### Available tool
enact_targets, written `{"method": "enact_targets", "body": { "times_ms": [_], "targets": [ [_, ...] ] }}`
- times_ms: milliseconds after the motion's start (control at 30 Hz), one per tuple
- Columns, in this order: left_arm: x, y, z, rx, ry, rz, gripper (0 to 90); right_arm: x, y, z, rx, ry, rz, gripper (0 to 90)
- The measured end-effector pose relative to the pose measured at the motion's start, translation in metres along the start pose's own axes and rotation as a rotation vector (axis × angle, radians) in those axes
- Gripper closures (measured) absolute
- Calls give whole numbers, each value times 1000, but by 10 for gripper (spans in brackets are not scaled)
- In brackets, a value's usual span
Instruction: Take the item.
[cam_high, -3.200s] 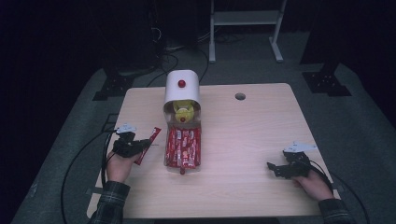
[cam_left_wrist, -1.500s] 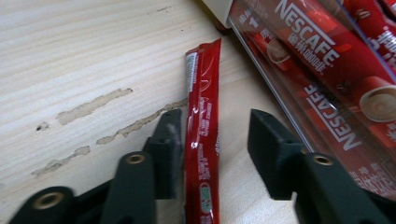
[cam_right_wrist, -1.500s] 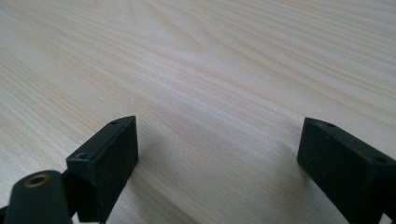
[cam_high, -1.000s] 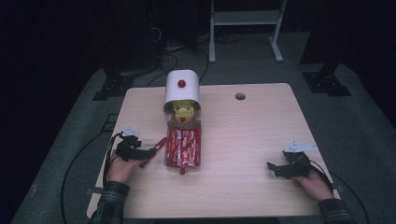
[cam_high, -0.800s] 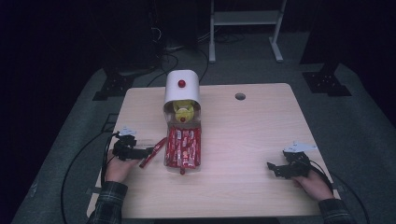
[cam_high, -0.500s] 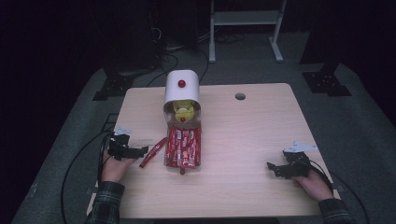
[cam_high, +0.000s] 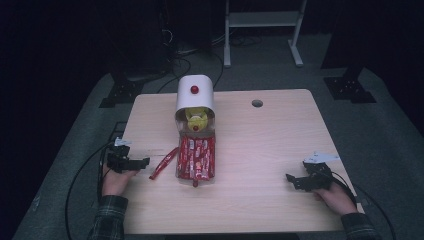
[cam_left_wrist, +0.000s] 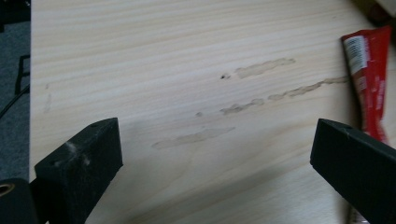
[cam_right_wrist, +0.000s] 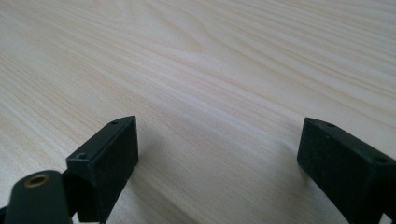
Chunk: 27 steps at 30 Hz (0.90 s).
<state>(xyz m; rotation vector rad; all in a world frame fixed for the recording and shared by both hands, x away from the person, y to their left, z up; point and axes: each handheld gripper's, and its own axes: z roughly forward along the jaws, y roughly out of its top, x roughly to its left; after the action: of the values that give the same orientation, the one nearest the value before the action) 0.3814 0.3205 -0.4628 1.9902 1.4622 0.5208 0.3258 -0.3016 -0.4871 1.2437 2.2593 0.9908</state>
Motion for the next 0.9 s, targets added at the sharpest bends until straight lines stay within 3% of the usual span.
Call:
{"method": "enact_targets", "body": {
  "times_ms": [167,367,400,567,733,900],
  "targets": [
    [4,-4,7,41,17,-3,19,0,0,0,0,0,1,113],
    [5,-5,7,40,36,0,19,0,0,0,0,0,0,113],
    [4,-7,8,40,53,29,18,0,0,0,0,0,0,113],
    [3,-8,9,14,45,39,17,0,0,0,0,0,1,113],
    [5,-16,11,-55,31,51,4,0,0,0,0,0,1,113],
    [4,-17,11,-63,29,51,0,0,0,0,-1,-1,0,113]
  ]
}}
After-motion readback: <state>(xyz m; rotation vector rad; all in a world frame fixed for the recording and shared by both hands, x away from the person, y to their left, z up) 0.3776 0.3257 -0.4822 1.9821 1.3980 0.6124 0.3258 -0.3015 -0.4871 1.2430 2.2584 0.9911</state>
